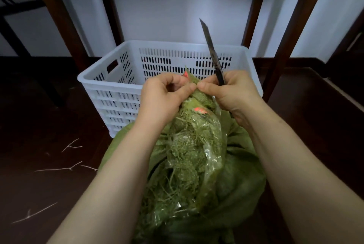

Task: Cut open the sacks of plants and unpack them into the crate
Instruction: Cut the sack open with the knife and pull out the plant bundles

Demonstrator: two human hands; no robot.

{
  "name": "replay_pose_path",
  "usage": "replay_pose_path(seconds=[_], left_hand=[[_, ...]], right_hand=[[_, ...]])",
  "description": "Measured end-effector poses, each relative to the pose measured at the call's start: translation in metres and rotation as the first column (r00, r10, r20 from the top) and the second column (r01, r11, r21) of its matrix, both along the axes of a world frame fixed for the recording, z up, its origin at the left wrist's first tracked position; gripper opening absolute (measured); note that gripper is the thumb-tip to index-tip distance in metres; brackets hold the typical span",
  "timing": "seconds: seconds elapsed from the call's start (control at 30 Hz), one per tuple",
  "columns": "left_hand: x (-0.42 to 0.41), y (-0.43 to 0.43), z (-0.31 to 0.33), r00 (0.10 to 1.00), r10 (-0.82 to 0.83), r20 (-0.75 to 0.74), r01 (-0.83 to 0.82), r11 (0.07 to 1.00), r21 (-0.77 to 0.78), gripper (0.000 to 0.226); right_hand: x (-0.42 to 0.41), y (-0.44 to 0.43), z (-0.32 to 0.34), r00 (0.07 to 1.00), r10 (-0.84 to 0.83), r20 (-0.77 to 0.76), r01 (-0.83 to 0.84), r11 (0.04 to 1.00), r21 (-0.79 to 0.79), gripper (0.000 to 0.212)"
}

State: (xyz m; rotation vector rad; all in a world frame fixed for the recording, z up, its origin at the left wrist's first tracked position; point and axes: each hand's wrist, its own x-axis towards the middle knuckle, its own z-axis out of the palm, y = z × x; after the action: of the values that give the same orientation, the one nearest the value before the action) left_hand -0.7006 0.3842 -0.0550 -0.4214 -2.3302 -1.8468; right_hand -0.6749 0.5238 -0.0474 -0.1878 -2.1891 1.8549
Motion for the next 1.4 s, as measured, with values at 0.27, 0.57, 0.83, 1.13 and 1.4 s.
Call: replay_pose_path(seconds=[0.27, 0.57, 0.83, 1.13, 1.4], left_hand=[[-0.005, 0.001, -0.006, 0.976, 0.209, 0.065, -0.206, 0.977, -0.055, 0.021], [-0.001, -0.008, 0.002, 0.933, -0.065, 0.354, -0.080, 0.921, 0.380, 0.018], [-0.009, -0.001, -0.002, 0.974, 0.129, 0.185, -0.138, 0.990, 0.039, 0.023], [-0.004, 0.004, -0.005, 0.958, 0.235, -0.164, -0.259, 0.955, -0.147, 0.022], [-0.007, 0.000, -0.002, 0.963, 0.228, 0.145, -0.245, 0.962, 0.117, 0.011]], right_hand=[[-0.004, -0.007, -0.009, 0.993, -0.100, 0.055, 0.104, 0.992, -0.066, 0.020], [-0.004, -0.001, -0.012, 0.993, -0.062, 0.100, 0.098, 0.905, -0.414, 0.014], [0.000, -0.014, -0.005, 0.997, -0.036, 0.072, 0.053, 0.967, -0.249, 0.018], [-0.005, -0.022, -0.010, 0.994, -0.021, -0.108, 0.007, 0.991, -0.133, 0.013], [-0.007, -0.017, -0.011, 0.999, -0.037, -0.012, 0.033, 0.972, -0.234, 0.010]])
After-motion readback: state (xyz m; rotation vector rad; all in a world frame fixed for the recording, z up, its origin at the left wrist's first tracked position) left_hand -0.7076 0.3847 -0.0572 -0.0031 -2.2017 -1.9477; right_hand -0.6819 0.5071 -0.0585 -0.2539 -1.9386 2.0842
